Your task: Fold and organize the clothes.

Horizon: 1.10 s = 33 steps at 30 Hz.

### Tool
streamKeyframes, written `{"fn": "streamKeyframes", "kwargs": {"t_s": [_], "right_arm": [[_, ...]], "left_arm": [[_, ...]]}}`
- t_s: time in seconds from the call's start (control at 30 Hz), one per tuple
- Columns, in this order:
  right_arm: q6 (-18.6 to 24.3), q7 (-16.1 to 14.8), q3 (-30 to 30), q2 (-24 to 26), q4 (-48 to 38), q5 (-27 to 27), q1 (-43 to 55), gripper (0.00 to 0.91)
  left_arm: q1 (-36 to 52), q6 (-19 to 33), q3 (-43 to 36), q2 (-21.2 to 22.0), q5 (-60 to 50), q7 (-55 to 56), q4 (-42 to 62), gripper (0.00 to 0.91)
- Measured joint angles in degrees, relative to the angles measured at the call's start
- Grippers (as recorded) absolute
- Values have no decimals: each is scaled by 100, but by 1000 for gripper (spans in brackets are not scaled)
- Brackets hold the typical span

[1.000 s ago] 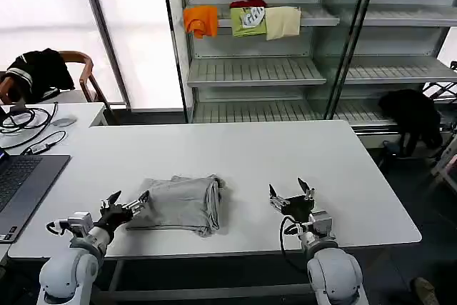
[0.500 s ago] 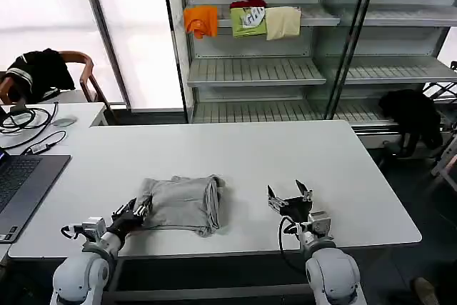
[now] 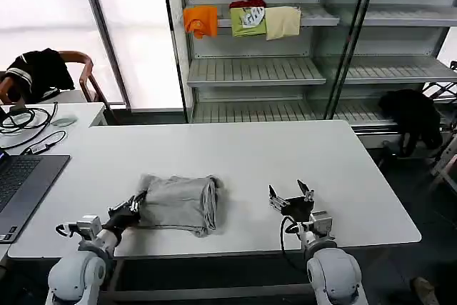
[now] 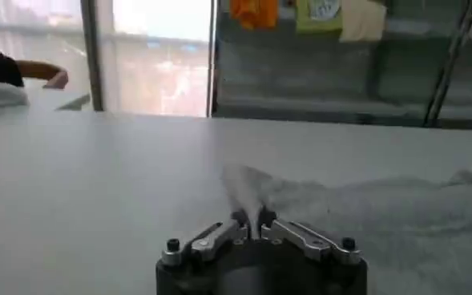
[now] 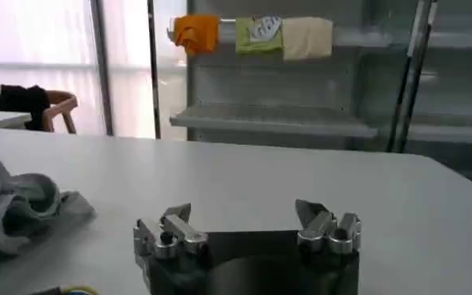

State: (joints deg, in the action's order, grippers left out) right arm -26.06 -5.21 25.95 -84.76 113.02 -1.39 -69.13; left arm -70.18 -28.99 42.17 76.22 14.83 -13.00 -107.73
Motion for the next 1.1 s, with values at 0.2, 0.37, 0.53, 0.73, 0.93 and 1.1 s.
{"fn": "streamKeyframes", "kwargs": {"t_s": [0.2,0.37,0.53,0.73,0.93,1.1], "right_arm": [[52,1,-11,15,-86,-32,39,907],[88,0,-49,11,-170,-75,82,907],[123,-7,-71,21,-223,-115,90,907],[193,-8,-49,43,-256,-160,37,907],[306,0,35,125,-233,-255,-89,907],[366,27,127,235,-194,-365,-216,907]], "left_arm": [[181,261,529,-304,-792,-257,-136,10],[389,454,1051,-852,-1538,-613,-116,20],[677,607,1320,-1491,-2317,-908,-67,20],[867,697,1382,-2071,-3179,-1165,-211,272],[690,932,963,-1870,-3957,-1127,-332,484],[488,1219,242,-1104,-4523,-818,-6,302]]}}
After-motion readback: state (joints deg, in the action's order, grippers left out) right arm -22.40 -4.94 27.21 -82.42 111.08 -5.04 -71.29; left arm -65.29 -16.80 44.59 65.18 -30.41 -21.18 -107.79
